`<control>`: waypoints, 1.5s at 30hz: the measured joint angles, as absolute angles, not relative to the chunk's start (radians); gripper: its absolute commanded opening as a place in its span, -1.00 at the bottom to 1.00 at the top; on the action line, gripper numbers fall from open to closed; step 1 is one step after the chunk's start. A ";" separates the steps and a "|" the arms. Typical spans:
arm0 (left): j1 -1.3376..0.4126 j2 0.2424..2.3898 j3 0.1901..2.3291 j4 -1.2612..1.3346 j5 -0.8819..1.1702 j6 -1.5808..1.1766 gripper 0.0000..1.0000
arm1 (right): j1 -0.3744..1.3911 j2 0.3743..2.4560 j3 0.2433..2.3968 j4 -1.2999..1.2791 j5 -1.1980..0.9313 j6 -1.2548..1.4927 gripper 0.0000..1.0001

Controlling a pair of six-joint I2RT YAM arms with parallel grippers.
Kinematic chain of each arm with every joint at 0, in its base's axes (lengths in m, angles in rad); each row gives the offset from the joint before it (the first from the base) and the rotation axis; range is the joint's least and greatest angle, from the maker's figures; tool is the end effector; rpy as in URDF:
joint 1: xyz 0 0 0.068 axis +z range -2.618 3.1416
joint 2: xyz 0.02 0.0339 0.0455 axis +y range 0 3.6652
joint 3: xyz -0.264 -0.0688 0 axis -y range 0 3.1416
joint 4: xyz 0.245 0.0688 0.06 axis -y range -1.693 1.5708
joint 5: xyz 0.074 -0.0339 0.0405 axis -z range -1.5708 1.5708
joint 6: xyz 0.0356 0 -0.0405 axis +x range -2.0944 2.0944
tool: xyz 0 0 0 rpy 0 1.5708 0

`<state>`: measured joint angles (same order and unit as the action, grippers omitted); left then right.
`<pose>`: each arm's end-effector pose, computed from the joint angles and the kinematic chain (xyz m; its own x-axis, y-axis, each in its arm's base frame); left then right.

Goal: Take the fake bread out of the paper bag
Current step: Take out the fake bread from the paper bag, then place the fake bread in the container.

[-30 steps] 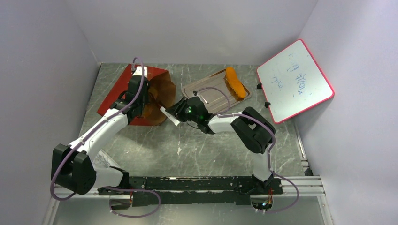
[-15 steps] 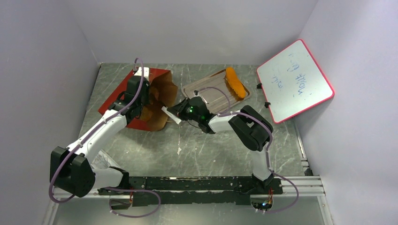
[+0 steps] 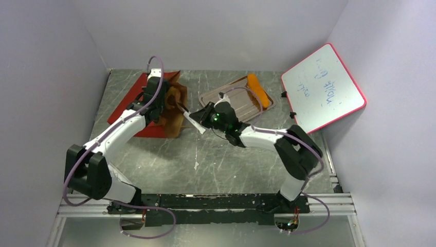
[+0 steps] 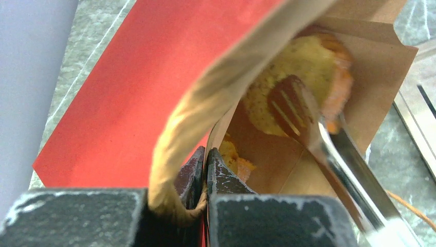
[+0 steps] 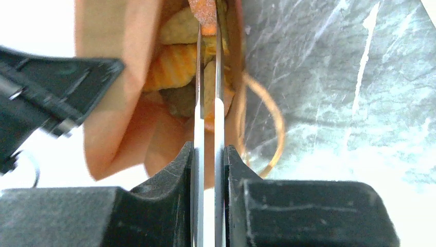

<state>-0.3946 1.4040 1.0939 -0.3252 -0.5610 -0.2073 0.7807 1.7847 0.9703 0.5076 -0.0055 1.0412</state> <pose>0.2950 -0.1023 0.2944 -0.5217 0.0285 -0.8526 -0.1811 0.9730 0.1433 0.2786 0.2762 0.2014 -0.7190 0.5025 -0.4802 -0.1723 0.5405 0.8236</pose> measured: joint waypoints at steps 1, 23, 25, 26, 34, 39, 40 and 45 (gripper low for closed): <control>-0.395 1.421 1.108 -0.327 -0.571 -0.215 -0.86 | 0.780 1.754 0.957 0.499 0.001 1.031 -1.00; -0.395 1.608 1.215 -0.342 -0.667 -0.247 -0.86 | 0.693 0.989 0.644 0.155 0.196 0.923 -1.00; -0.395 1.608 1.215 -0.342 -0.667 -0.246 -0.86 | 0.643 0.954 0.643 0.123 0.200 0.923 -1.00; -0.395 1.608 1.215 -0.342 -0.667 -0.244 -0.86 | 0.610 0.942 0.641 0.107 0.195 0.924 -1.00; -0.395 1.600 1.215 -0.342 -0.665 -0.242 -0.86 | 0.264 0.958 0.483 0.146 0.062 1.035 -1.00; -0.395 1.570 1.214 -0.343 -0.657 -0.239 -0.86 | 0.211 1.128 0.434 0.248 -0.028 1.119 -1.00; -0.395 1.562 1.214 -0.343 -0.656 -0.238 -0.86 | 0.211 1.163 0.434 0.283 -0.044 1.133 -1.00; -0.394 1.525 1.212 -0.346 -0.646 -0.231 -0.86 | 0.210 1.256 0.436 0.414 -0.081 1.185 -1.00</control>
